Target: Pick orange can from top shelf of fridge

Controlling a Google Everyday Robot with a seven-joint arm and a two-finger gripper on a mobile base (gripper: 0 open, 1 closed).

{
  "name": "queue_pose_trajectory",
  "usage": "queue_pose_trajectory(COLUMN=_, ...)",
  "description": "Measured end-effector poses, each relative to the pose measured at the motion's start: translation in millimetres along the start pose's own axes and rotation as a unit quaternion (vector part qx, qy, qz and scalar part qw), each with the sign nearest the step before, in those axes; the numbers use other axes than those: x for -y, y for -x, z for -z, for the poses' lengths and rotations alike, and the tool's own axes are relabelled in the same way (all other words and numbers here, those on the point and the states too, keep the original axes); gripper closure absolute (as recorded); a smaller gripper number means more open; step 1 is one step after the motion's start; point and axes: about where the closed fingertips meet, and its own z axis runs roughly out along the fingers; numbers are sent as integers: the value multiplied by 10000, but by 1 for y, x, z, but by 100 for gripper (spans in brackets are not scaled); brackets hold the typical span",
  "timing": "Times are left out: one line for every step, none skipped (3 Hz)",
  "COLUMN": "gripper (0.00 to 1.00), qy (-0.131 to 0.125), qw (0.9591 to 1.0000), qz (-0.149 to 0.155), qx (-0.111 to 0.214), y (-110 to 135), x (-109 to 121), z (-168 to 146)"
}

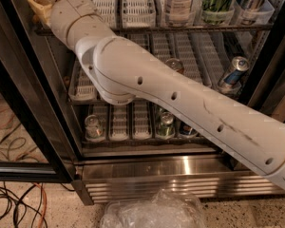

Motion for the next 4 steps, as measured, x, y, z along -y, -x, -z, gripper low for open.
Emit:
queue_pose_trajectory(gripper=100, qy=-6, qw=9997, qz=124, qx=228, y=17, x=1, z=-1)
queue_pose_trajectory(gripper=100, qy=44, qw=9997, qz=156, qx=196, y=20, x=-1, z=4)
queue_pose_trajectory(gripper=100, qy=80, qw=9996, qz=204, qx=194, y=23, x=-3, z=9)
queue_pose_trajectory(gripper=100, qy=136, qw=9994, qz=256, qx=203, y=27, x=-5, z=15)
